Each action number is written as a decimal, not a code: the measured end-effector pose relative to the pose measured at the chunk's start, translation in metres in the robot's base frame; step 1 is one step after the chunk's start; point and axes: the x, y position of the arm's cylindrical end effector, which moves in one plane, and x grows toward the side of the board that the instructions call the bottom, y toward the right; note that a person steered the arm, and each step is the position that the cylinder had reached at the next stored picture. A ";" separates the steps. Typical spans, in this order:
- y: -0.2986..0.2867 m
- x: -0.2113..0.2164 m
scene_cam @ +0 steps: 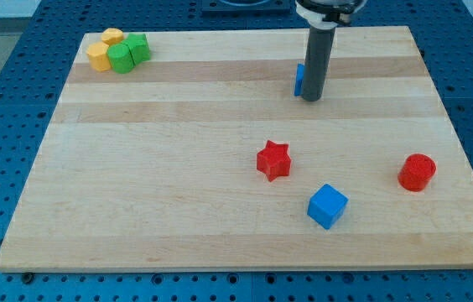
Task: Nudge the red circle slightly to the left
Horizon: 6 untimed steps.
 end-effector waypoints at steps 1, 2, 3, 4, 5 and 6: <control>0.015 0.004; 0.046 0.014; 0.077 0.029; 0.106 0.049; 0.126 0.072; 0.140 0.093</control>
